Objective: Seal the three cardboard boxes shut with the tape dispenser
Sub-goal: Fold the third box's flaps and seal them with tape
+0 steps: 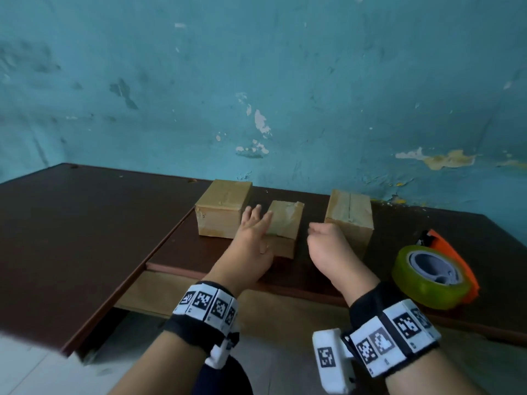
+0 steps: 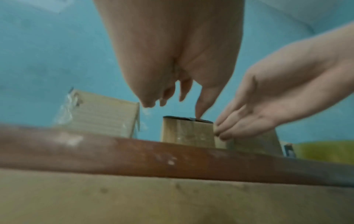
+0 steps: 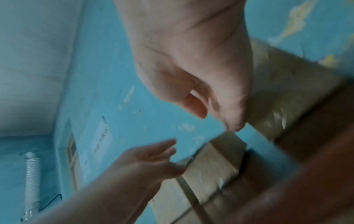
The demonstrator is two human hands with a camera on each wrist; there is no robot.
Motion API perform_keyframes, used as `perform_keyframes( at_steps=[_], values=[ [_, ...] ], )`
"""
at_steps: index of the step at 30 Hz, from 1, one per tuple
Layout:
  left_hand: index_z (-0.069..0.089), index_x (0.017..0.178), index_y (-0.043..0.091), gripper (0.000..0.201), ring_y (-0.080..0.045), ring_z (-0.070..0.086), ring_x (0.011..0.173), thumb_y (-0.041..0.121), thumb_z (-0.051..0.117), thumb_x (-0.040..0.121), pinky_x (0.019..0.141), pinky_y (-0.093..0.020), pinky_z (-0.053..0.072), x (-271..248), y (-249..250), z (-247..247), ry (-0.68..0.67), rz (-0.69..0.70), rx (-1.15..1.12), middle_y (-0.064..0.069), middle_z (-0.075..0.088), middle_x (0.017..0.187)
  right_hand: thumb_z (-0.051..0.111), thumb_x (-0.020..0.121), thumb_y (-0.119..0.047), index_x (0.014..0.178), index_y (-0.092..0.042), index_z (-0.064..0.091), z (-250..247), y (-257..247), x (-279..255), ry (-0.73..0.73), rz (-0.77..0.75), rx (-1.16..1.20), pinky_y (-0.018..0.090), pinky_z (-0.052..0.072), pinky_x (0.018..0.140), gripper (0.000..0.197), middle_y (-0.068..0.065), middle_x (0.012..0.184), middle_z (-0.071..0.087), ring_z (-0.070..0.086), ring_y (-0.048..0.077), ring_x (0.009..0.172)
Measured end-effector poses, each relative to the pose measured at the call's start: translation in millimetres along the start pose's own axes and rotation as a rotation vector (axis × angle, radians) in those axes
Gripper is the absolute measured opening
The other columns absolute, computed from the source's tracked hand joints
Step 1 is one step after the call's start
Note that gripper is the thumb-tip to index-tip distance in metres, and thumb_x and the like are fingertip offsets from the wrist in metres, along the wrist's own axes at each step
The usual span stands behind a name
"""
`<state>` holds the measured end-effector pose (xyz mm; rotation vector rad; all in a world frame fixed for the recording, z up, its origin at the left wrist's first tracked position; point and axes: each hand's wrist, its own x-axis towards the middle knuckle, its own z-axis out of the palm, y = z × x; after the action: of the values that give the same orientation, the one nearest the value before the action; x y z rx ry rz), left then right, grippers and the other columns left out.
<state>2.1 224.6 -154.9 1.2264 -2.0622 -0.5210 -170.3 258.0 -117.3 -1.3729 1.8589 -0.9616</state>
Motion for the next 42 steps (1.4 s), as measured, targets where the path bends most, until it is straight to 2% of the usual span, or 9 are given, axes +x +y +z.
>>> perform_keyframes(
  at_steps=[4, 7, 10, 12, 15, 26, 30, 36, 42],
  values=[
    [0.069, 0.122, 0.006, 0.03, -0.038, 0.058, 0.129, 0.006, 0.066, 0.092, 0.108, -0.045, 0.048, 5.5, -8.9, -29.6, 0.416, 0.014, 0.261, -0.014, 0.068, 0.129, 0.049, 0.104, -0.005, 0.145, -0.018, 0.059, -37.8, -7.1, -15.0, -0.023, -0.184, 0.068, 0.039, 0.038, 0.121, 0.044, -0.006, 0.142, 0.064, 0.056, 0.011, 0.135],
    [0.07, 0.126, 0.011, 0.041, -0.043, 0.048, 0.132, 0.026, 0.072, 0.088, 0.108, -0.058, 0.042, 21.9, -17.2, -41.3, 0.435, -0.139, 0.432, -0.016, 0.063, 0.133, 0.053, 0.104, -0.007, 0.141, -0.018, 0.063, -65.0, -4.3, -16.1, 0.19, -0.294, -0.046, 0.022, 0.045, 0.102, 0.041, -0.005, 0.136, 0.067, 0.064, 0.008, 0.119],
    [0.067, 0.135, 0.017, 0.056, -0.043, 0.033, 0.143, 0.046, 0.072, 0.087, 0.117, -0.059, 0.031, 35.7, -24.2, -45.6, 0.372, -0.308, 0.342, -0.014, 0.052, 0.147, 0.059, 0.101, -0.022, 0.146, -0.024, 0.058, -74.1, 9.3, -9.2, 0.304, -0.301, -0.233, 0.034, 0.06, 0.074, 0.045, 0.003, 0.133, 0.062, 0.068, 0.016, 0.074],
    [0.069, 0.132, 0.022, 0.054, -0.04, 0.028, 0.146, 0.052, 0.072, 0.088, 0.12, -0.056, 0.028, 39.3, -30.8, -45.8, 0.343, -0.368, 0.282, -0.01, 0.05, 0.148, 0.061, 0.098, -0.039, 0.149, -0.029, 0.054, -69.9, 21.6, 0.0, 0.276, -0.232, -0.337, 0.048, 0.058, 0.094, 0.052, 0.01, 0.145, 0.047, 0.067, 0.027, 0.097],
    [0.07, 0.128, 0.022, 0.051, -0.041, 0.034, 0.14, 0.049, 0.078, 0.085, 0.118, -0.053, 0.035, 40.9, -41.4, -42.6, 0.332, -0.373, 0.148, -0.008, 0.046, 0.144, 0.07, 0.095, -0.047, 0.141, -0.022, 0.062, -61.0, 33.4, 9.3, 0.306, -0.199, -0.266, 0.038, 0.046, 0.108, 0.053, 0.004, 0.148, 0.036, 0.057, 0.029, 0.126],
    [0.07, 0.127, 0.024, 0.056, -0.037, 0.045, 0.124, 0.052, 0.071, 0.079, 0.101, -0.036, 0.031, 38.6, -43.0, -29.6, 0.427, -0.356, 0.083, -0.005, 0.046, 0.134, 0.085, 0.079, -0.046, 0.115, -0.02, 0.062, -34.0, 32.6, 12.8, 0.509, -0.235, -0.189, 0.025, 0.049, 0.071, 0.051, -0.001, 0.129, 0.039, 0.058, 0.017, 0.094],
    [0.077, 0.116, 0.023, 0.042, -0.022, 0.065, 0.107, 0.051, 0.066, 0.087, 0.09, -0.032, 0.053, 42.6, -39.9, -38.1, 0.443, -0.419, -0.278, 0.001, 0.071, 0.111, 0.078, 0.088, -0.042, 0.127, -0.021, 0.053, -32.1, 35.8, 12.6, 0.449, -0.171, 0.145, 0.017, 0.047, 0.059, 0.051, 0.001, 0.128, 0.039, 0.053, 0.007, 0.086],
    [0.071, 0.107, 0.007, 0.058, -0.032, 0.072, 0.097, 0.053, 0.07, 0.07, 0.09, -0.05, 0.06, 45.4, -45.1, -42.5, 0.402, -0.67, -0.701, -0.013, 0.073, 0.106, 0.064, 0.095, -0.051, 0.12, -0.021, 0.051, -23.2, 45.5, 21.6, 0.456, 0.041, 0.564, 0.046, 0.058, 0.084, 0.041, 0.008, 0.116, 0.063, 0.063, 0.023, 0.099],
    [0.073, 0.094, 0.009, 0.038, -0.031, 0.066, 0.084, 0.041, 0.074, 0.074, 0.069, -0.041, 0.052, 45.5, -57.7, -37.8, 0.29, -0.656, -0.856, -0.019, 0.07, 0.099, 0.05, 0.105, -0.039, 0.125, -0.011, 0.052, -25.4, 54.7, 24.3, 0.429, 0.073, 0.524, 0.038, 0.048, 0.073, 0.034, 0.007, 0.106, 0.063, 0.06, 0.022, 0.091]
  ],
)
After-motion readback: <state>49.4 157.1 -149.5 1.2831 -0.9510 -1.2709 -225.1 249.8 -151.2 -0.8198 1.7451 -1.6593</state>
